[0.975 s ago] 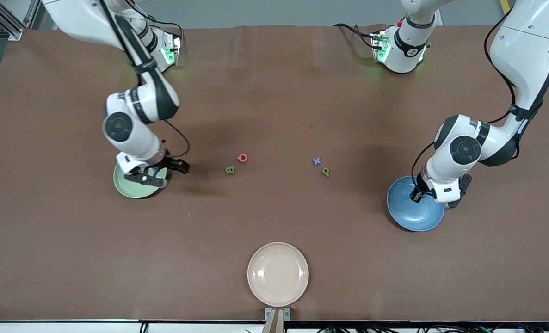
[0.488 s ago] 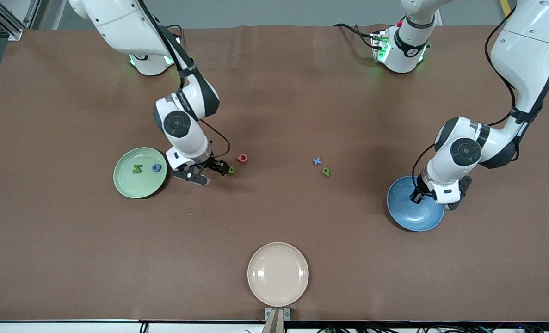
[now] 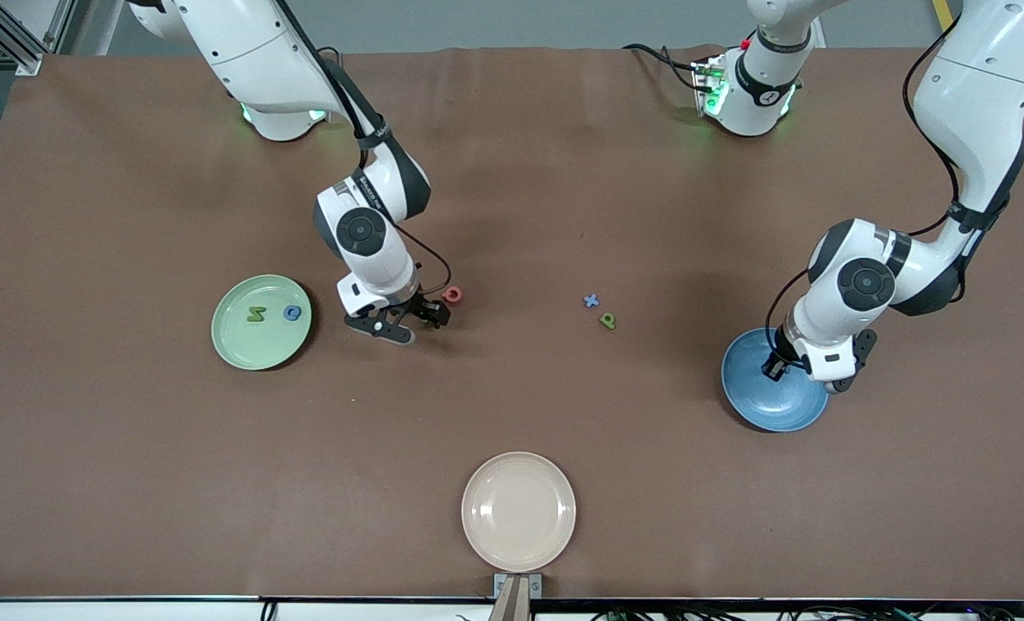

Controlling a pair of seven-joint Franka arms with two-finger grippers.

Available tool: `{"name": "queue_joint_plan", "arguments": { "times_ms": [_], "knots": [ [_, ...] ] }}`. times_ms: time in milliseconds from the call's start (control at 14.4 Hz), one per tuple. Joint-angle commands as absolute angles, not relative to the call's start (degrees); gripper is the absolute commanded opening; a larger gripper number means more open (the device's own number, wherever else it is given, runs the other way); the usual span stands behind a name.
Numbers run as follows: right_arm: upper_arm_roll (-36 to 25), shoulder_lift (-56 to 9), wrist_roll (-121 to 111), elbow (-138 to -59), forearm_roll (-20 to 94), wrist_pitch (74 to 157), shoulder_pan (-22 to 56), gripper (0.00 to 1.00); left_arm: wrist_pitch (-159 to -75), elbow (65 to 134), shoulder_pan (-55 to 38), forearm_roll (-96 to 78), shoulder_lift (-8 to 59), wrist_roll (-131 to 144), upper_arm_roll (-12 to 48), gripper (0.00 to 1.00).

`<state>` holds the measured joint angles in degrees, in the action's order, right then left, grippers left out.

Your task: Sort upper and lower case letters into plates

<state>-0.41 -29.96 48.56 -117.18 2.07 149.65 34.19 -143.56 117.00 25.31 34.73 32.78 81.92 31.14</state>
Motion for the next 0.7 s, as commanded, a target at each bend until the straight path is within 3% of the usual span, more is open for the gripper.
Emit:
{"name": "queue_joint_plan", "arguments": {
  "times_ms": [0, 139, 418, 627],
  "knots": [
    [-0.8, -30.6, 43.2, -116.8, 1.5, 149.4, 35.7, 1.0, -143.9, 116.0, 25.4, 36.6, 33.8, 82.0, 31.3, 0.67],
    [-0.9, -31.2, 42.5, -116.6, 1.5, 149.3, 36.6, 1.0, -143.9, 115.8, 25.4, 36.6, 33.5, 82.6, 31.4, 0.98],
    [-0.9, -32.1, 36.9, -115.7, 1.1, 148.9, 37.1, 0.91, -140.4, 115.0, 25.0, 35.7, 30.9, 82.9, 33.2, 1.0],
    [-0.9, -32.9, 36.4, -114.5, 1.1, 148.7, 37.0, 0.91, -135.4, 114.3, 25.2, 35.6, 29.8, 85.8, 37.8, 1.0]
  ]
}}
